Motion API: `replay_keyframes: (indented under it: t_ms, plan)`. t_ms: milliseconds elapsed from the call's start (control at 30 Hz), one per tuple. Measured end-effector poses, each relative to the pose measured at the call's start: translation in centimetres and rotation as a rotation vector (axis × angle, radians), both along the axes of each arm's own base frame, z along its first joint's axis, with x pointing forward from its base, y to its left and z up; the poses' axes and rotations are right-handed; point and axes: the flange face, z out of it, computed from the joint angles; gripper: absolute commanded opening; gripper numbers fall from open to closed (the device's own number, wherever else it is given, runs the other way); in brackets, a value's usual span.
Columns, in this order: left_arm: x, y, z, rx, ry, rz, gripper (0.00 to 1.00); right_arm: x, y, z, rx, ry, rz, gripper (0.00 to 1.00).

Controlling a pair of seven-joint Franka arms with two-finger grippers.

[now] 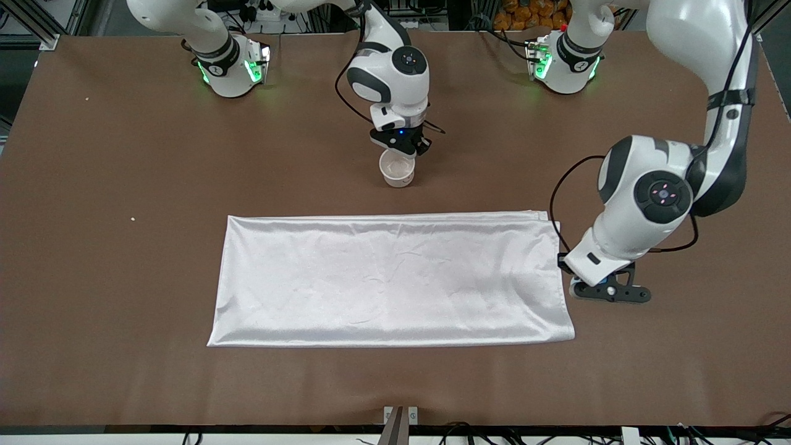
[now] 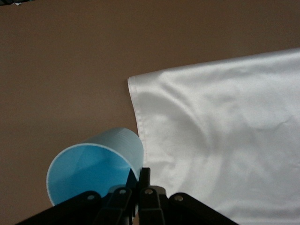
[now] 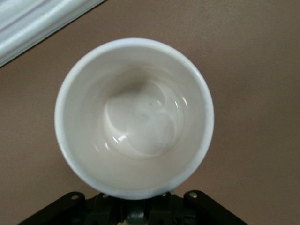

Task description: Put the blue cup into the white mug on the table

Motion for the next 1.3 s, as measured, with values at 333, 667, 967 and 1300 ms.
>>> replay_keyframes:
  t_ms: [333,667,967,1300]
  plan:
    - [-4.1,1.6,5.9,0.017,0.018,0.018,0.0,-0.1,-0.3,-0.2,-0.022,0.009,-0.065,1.0]
    - [-7.5,1.7,11.0,-0.003,0.042,0.033,0.0,-0.1,-0.3,1.6,-0.057,0.017,-0.066,1.0]
    - [-9.4,-2.3,10.3,-0.02,0.085,0.0,0.0,0.6,-0.8,6.8,-0.061,0.001,-0.032,1.0]
    - [-11.8,-8.4,9.6,-0.025,0.102,-0.061,0.0,7.5,-6.9,9.3,-0.125,0.045,0.09,1.0]
